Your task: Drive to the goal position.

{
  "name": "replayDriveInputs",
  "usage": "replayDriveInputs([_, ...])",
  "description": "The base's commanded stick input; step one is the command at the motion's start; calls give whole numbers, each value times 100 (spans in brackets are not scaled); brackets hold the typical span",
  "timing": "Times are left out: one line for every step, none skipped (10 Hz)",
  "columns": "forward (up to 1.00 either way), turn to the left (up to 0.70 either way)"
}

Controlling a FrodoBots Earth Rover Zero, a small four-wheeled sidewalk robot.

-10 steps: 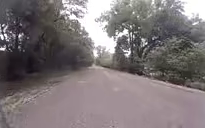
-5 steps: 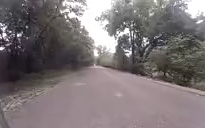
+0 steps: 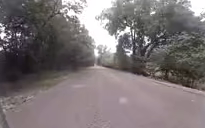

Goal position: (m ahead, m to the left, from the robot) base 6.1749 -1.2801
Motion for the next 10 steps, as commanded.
replayDriveInputs([70,0])
replayDriveInputs([70,0])
replayDriveInputs([70,0])
replayDriveInputs([70,0])
replayDriveInputs([70,0])
replayDriveInputs([70,0])
replayDriveInputs([70,0])
replayDriveInputs([70,0])
replayDriveInputs([70,0])
replayDriveInputs([70,0])
